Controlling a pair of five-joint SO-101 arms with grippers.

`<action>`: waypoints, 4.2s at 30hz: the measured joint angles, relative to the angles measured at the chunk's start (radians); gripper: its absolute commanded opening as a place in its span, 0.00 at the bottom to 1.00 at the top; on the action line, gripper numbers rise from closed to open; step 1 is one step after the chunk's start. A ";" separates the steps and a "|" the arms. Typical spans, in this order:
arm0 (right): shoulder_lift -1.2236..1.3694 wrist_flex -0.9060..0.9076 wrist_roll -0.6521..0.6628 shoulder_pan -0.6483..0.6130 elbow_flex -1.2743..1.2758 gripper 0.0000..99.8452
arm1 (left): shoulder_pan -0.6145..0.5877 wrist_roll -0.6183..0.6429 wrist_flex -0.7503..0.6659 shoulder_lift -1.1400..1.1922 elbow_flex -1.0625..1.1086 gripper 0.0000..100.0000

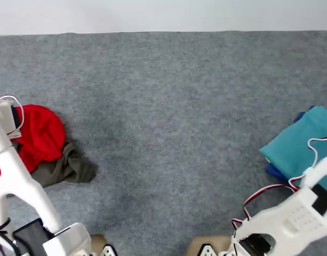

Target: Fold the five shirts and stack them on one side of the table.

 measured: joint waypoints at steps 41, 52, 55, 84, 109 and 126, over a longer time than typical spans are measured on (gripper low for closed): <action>0.440 -0.081 0.002 -0.055 -0.328 0.21 | 0.000 0.000 0.000 0.000 0.000 0.00; 0.364 0.095 0.002 -0.129 -0.700 0.21 | 0.000 0.000 0.000 0.000 0.000 0.00; 0.341 0.183 0.002 -0.184 -0.799 0.21 | 0.000 0.000 0.000 0.000 0.000 0.00; -0.365 0.210 0.034 -0.295 0.095 0.01 | -0.110 -0.410 -0.051 0.126 -0.009 0.11; -0.868 0.210 0.034 -0.295 0.784 0.01 | -0.227 -0.738 -0.500 0.611 -0.009 0.01; -1.057 0.210 0.034 -0.295 0.832 0.01 | -0.161 -0.313 -0.170 0.362 -0.764 0.00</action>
